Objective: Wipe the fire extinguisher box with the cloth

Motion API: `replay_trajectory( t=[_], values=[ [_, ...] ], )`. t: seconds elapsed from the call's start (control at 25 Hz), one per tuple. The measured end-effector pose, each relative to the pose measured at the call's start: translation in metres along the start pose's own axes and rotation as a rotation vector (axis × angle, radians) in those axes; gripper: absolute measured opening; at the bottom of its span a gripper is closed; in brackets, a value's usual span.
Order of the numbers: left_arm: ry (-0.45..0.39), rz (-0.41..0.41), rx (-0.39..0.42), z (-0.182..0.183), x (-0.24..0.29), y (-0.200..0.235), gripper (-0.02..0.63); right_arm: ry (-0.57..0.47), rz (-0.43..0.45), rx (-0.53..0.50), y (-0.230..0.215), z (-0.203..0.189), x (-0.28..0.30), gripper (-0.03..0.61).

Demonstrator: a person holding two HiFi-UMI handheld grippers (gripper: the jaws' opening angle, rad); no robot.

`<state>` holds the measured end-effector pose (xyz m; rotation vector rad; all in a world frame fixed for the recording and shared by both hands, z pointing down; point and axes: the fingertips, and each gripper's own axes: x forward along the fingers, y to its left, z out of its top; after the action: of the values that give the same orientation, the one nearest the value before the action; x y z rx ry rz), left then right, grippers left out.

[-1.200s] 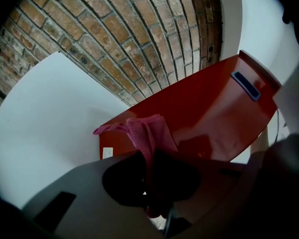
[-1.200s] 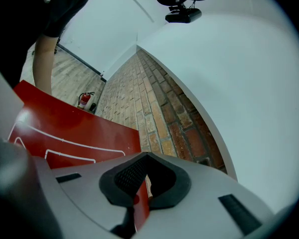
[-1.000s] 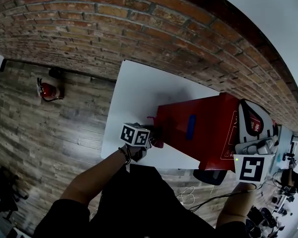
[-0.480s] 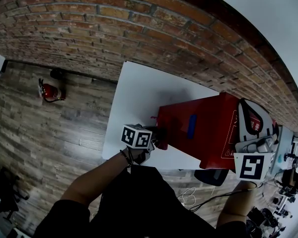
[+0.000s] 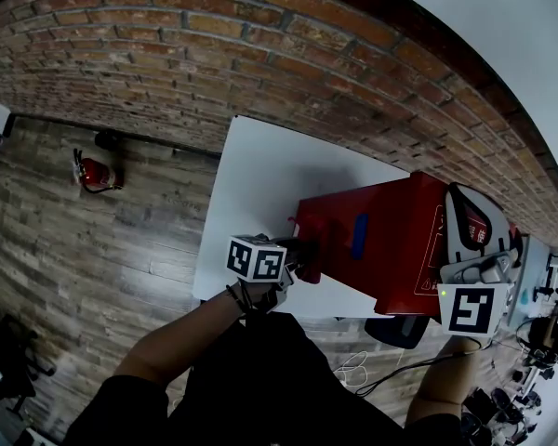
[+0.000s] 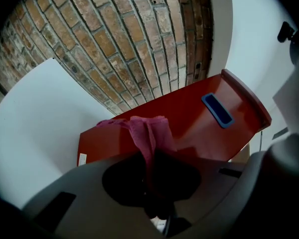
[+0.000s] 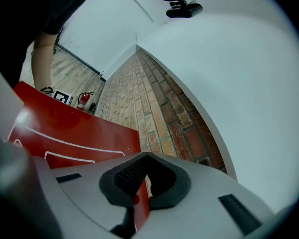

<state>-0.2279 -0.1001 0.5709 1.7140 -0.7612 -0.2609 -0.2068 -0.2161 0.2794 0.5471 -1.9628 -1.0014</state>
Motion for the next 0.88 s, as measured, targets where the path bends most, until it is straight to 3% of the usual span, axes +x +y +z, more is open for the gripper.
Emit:
replay_trajectory(
  t=[0.88],
  values=[
    [-0.094, -0.130, -0.023, 0.023, -0.013, -0.058, 0.067, 0.003, 0.000, 0.000, 0.000, 0.001, 0.000, 0.018]
  ],
)
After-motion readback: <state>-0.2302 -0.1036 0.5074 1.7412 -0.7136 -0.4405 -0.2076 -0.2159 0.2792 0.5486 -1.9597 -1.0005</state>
